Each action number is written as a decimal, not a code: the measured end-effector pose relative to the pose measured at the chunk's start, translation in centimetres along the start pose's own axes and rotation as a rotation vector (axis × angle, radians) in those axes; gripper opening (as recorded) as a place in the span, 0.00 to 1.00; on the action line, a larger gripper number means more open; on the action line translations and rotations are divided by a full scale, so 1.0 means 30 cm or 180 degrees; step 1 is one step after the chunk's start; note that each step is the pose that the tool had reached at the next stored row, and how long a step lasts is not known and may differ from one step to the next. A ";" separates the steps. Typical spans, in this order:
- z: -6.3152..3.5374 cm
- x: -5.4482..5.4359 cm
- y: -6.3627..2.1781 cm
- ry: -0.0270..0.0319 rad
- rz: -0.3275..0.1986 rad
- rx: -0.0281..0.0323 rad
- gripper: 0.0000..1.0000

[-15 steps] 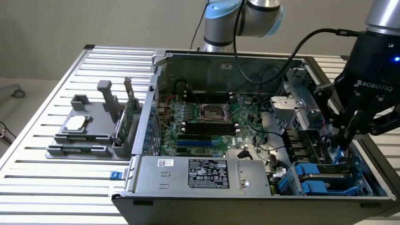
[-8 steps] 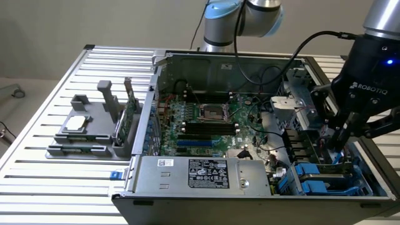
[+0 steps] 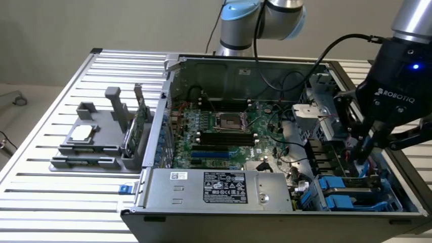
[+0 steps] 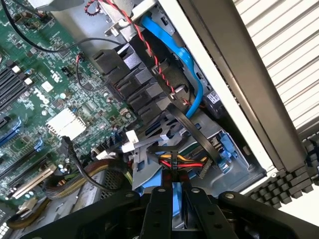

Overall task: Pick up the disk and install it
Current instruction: 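Insert the first disk wire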

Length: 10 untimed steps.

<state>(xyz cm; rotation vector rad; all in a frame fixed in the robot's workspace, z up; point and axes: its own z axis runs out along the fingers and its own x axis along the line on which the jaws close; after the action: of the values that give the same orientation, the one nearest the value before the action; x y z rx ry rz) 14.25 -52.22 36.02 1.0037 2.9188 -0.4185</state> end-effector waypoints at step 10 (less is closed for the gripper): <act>-0.008 0.005 0.026 0.0014 0.0056 0.0007 0.17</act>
<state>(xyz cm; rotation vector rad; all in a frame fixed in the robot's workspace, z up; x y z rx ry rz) 14.63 -51.48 36.03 1.0310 2.9117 -0.4194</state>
